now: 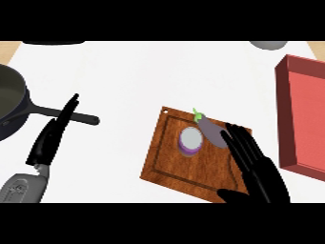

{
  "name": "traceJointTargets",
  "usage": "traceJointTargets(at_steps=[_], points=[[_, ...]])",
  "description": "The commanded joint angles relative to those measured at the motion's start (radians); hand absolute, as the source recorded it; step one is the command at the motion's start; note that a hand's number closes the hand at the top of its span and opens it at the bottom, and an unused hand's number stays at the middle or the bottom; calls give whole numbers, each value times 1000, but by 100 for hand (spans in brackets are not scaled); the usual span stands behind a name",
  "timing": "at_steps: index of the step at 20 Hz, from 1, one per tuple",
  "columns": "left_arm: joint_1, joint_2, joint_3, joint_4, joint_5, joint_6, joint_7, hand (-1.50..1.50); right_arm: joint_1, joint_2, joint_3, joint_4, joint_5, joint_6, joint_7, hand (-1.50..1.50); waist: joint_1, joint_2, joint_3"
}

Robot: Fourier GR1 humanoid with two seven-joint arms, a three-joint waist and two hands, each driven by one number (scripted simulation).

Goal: Pick the can from the cutting board and place it in the cardboard box

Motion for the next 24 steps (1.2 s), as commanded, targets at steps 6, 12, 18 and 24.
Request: traceJointTargets(at_steps=[6, 12, 18, 24], points=[[-35, 9, 80, -14, -20, -75, 40, 0, -38, 23, 42, 78, 71, 1, 53, -150, 0, 0, 0], [-16, -54, 90, 42, -64, -65, -27, 0, -171, 77, 69, 185, 109, -33, 152, -150, 0, 0, 0], [0, -65, 102, -36, -91, -89, 34, 0, -171, 54, 29, 262, 73, -49, 81, -150, 1, 0, 0], [26, -82, 103, -34, -126, -93, -11, 0, -313, 78, -14, 410, 28, -47, 52, -150, 4, 1, 0]])
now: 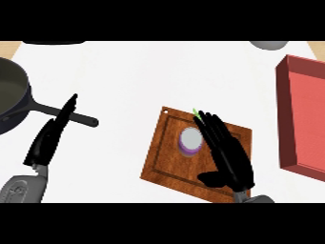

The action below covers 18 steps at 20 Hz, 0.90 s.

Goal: Pick the can from the cutting board and place it in the cardboard box

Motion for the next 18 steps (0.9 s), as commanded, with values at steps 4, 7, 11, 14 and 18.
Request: traceJointTargets(at_steps=[4, 7, 11, 14, 18], points=[[10, -18, 24, -30, -22, -11, 9, 0, -95, -8, -28, 67, -40, 42, 15, -150, 0, 0, 1], [17, -50, 6, 59, -58, 20, -78, 0, -179, 7, 11, 155, -61, -12, 70, -150, 2, 1, 1], [19, -65, 1, -24, -55, 9, -8, 0, -201, 7, 92, 308, -67, -151, 75, -150, 8, 1, 1], [-11, -37, 38, -1, -40, -27, 1, 0, -178, 7, 99, 200, -77, -58, 90, 150, 2, 0, 1], [-19, -60, 23, -20, -62, 7, 25, 0, -179, -21, 36, 235, 50, -217, -17, 150, 0, 1, 1]])
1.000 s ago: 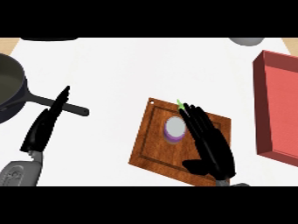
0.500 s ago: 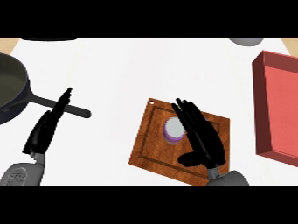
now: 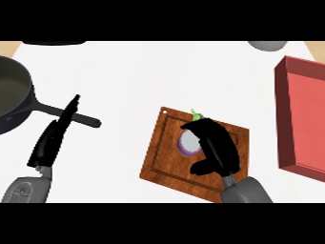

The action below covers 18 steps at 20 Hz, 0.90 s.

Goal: Pick the can from the cutting board and place it in the cardboard box

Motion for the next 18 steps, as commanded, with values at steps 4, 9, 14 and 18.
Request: traceJointTargets(at_steps=[4, 9, 14, 18], points=[[-18, 28, 31, 7, 14, -38, 20, 0, -12, 23, -6, 80, 86, -228, -36, 150, 3, 8, 7], [-73, -29, 0, 61, -37, 21, 16, 0, -21, 23, 104, 102, 90, -373, 74, 150, 1, 8, 7], [-26, 22, 43, 37, 3, -34, -19, 0, -28, -17, -28, 43, 133, -274, 99, 150, 1, 7, 7], [-34, 7, 35, 13, 5, -23, 3, 0, -122, -71, -93, 100, 188, 103, 327, 150, 6, 8, 4]])
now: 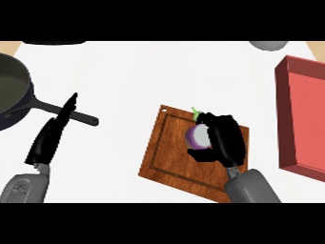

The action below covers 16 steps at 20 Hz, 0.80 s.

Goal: Pick the can from the cutting board and place it in the cardboard box

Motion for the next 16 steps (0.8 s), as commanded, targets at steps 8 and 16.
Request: traceJointTargets(at_steps=[8, 16], points=[[5, 14, 11, 13, 5, -23, -20, 0, -54, -63, -26, -287, 124, 542, 369, 150, -8, 0, 3], [-15, -6, 6, 17, -3, -6, -3, 0, -196, -173, -195, -626, 107, 855, 482, 150, -10, 0, 3]])
